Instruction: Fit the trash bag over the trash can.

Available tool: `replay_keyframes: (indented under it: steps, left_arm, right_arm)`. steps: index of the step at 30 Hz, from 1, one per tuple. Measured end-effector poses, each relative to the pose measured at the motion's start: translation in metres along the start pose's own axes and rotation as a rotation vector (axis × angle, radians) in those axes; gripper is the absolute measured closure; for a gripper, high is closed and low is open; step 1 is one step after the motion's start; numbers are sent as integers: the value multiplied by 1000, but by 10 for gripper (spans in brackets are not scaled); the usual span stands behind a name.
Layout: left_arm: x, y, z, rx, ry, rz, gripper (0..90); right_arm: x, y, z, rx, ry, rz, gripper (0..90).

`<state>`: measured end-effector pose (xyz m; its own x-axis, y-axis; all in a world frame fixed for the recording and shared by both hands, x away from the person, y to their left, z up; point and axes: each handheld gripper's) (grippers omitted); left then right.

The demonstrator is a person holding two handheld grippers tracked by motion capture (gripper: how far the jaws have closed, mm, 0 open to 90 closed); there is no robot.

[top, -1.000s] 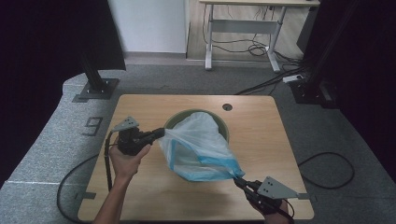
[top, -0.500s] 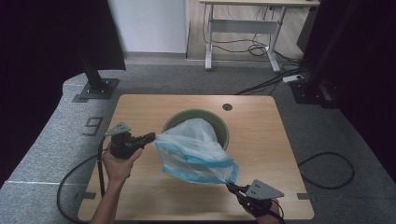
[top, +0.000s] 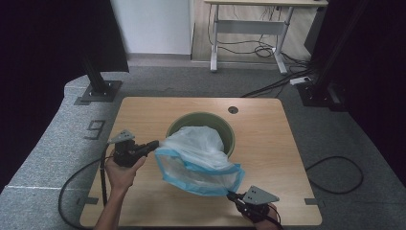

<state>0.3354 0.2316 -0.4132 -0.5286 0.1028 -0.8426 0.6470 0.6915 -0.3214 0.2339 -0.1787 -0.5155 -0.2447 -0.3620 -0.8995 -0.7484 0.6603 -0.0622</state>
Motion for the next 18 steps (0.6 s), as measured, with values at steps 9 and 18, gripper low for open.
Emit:
replay_keyframes:
  steps: [9, 18]
  left_arm:
    - [-5, 2, 3, -6, 0, -11, 900]
    - [-6, 0, -2, -3, -13, -7, 900]
  right_arm:
    - [3, -3, 9, 14, 24, 21, 877]
    - [8, -3, -59, 103, -117, 93, 576]
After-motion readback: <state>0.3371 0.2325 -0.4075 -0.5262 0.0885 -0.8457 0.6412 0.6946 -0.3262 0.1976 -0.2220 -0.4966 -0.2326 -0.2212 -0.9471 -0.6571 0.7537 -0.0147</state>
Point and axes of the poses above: each handheld gripper's, and its own axes: z roughly forward along the jaws, x roughly out of its underside, y roughly to its left, and after that the axes turned 4 degrees about x, right-handed
